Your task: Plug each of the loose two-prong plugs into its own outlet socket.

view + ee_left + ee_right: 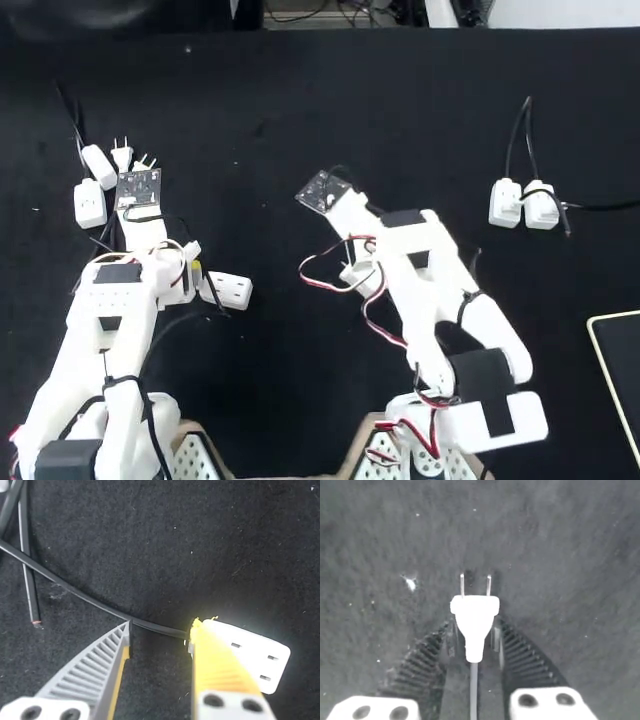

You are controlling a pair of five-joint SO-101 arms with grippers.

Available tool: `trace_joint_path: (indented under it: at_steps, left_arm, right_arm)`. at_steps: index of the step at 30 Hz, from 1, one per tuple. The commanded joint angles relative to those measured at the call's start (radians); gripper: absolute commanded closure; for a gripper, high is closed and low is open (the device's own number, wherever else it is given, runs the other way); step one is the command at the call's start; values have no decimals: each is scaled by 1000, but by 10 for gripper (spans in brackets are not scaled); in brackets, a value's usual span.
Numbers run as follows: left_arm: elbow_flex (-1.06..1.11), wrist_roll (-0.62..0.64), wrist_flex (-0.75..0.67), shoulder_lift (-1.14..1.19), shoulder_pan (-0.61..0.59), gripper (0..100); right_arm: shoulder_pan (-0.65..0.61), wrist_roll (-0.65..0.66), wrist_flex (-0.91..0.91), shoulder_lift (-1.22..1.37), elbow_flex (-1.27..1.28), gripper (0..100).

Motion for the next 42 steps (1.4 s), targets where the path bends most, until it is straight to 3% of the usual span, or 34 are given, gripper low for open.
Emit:
trace_joint_path:
  at_steps: [1, 6, 13, 24, 32, 42]
  left_arm:
    - [-10, -6, -3, -20, -7, 805]
    - [-8, -6, -3, -20, -7, 805]
    - [-12, -6, -3, -20, -7, 805]
    - [-8, -6, -3, -20, -7, 805]
    - [-12, -6, -3, -20, -7, 805]
    - [-10, -6, -3, -20, -7, 805]
  right_arm:
    - [-17, -2, -17, -8, -1, 881]
    - [8, -2, -28, -15, -33, 881]
    - [38, -8, 92, -8, -128, 881]
    - [43, 0, -32, 142, -101, 879]
    - [-61, 0, 103, 143, -128, 880]
    - [-121, -9, 69, 136, -77, 884]
